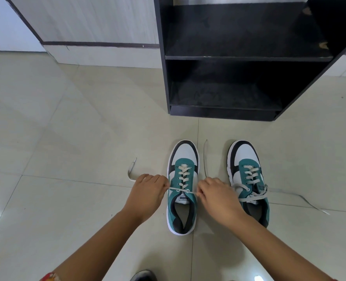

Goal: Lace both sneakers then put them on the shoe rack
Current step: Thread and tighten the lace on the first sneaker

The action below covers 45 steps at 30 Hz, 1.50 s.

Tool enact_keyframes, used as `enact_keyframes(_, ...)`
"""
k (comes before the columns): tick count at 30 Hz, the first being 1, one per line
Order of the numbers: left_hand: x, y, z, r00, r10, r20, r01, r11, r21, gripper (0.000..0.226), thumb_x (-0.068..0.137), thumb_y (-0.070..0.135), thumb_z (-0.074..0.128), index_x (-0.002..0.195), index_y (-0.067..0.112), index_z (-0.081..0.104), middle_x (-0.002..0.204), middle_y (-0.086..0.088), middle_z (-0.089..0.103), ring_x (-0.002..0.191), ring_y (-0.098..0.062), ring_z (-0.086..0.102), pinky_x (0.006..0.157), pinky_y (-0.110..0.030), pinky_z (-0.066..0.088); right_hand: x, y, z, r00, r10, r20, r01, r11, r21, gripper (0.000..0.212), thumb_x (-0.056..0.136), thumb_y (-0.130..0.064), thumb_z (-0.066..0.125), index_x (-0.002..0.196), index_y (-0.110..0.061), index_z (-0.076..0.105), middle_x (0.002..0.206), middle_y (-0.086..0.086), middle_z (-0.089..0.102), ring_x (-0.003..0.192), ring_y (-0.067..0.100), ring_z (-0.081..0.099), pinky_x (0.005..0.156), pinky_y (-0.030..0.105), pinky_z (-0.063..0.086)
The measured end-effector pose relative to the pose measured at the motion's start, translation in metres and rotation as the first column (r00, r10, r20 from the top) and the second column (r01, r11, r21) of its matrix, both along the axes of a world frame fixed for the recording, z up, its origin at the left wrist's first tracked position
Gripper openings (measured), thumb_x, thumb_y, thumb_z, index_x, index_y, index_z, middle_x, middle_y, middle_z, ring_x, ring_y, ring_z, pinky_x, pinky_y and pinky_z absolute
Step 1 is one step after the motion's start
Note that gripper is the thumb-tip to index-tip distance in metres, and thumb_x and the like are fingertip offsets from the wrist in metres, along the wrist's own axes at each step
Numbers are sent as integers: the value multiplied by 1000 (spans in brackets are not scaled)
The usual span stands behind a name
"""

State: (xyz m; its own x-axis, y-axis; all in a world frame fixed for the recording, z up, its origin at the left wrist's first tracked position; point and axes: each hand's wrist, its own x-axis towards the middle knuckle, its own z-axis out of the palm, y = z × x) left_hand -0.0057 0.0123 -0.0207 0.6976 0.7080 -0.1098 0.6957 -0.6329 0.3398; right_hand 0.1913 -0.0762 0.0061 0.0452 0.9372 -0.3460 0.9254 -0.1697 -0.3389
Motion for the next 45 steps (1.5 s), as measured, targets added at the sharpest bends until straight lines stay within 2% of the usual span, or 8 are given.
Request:
enact_keyframes(8,1,8,24,932,344,113,-225,795,-564,28,99,22,38,85,11,59,80,-4,57,76,-15,53,76,-28,40,20,0,2,914,-157,-374,128,987,-103,23,94,-32,50,86,-17,65,80,-2,62,77,7,50,69,29,40)
enact_keyframes(12,8,11,43,704,703,106,-198,337,-920,33,99,30,38,84,9,59,78,0,58,57,-13,48,53,-24,44,15,5,16,531,-292,-796,288,945,-154,22,95,-16,48,83,-2,59,86,-4,64,82,-3,59,78,16,44)
enact_keyframes(14,12,12,46,664,742,91,-144,247,-958,35,98,33,38,87,6,58,92,6,69,50,-13,42,48,-25,32,6,9,21,345,-317,-883,348,917,-193,22,97,-12,42,84,-2,57,102,3,71,102,4,63,90,13,45)
enact_keyframes(19,24,10,61,716,664,217,-54,362,-931,33,100,28,31,96,12,60,87,-5,64,45,-10,34,48,-24,22,-5,21,26,26,-331,-943,390,872,-296,27,100,-15,36,95,-10,62,79,7,65,83,19,63,97,35,47)
enact_keyframes(29,22,11,57,740,586,331,75,417,-906,17,98,11,38,104,12,54,67,-2,46,45,-8,23,41,-16,19,-11,25,3,-223,-393,-892,448,771,-452,13,95,-2,43,98,-12,51,72,5,66,53,11,56,62,23,54)
enact_keyframes(35,27,15,54,783,568,252,96,291,-952,41,94,12,51,127,34,41,62,4,56,42,-7,27,41,-17,22,-11,26,-1,-41,-336,-941,421,848,-321,17,94,3,44,95,-8,57,70,3,66,52,12,53,57,22,48)
enact_keyframes(40,31,17,51,788,571,229,49,313,-948,26,91,15,55,111,-1,53,62,-5,57,40,-8,25,39,-18,19,-7,28,2,141,-276,-951,378,903,-206,19,92,6,45,98,-12,49,70,-3,71,55,5,56,53,18,44)
enact_keyframes(45,33,10,48,745,630,219,5,323,-946,16,92,16,53,101,3,55,61,-6,55,40,-9,25,39,-17,21,-10,22,-3,258,-219,-941,338,933,-125,25,93,-3,48,103,-26,48,82,20,66,73,23,57,57,25,43)
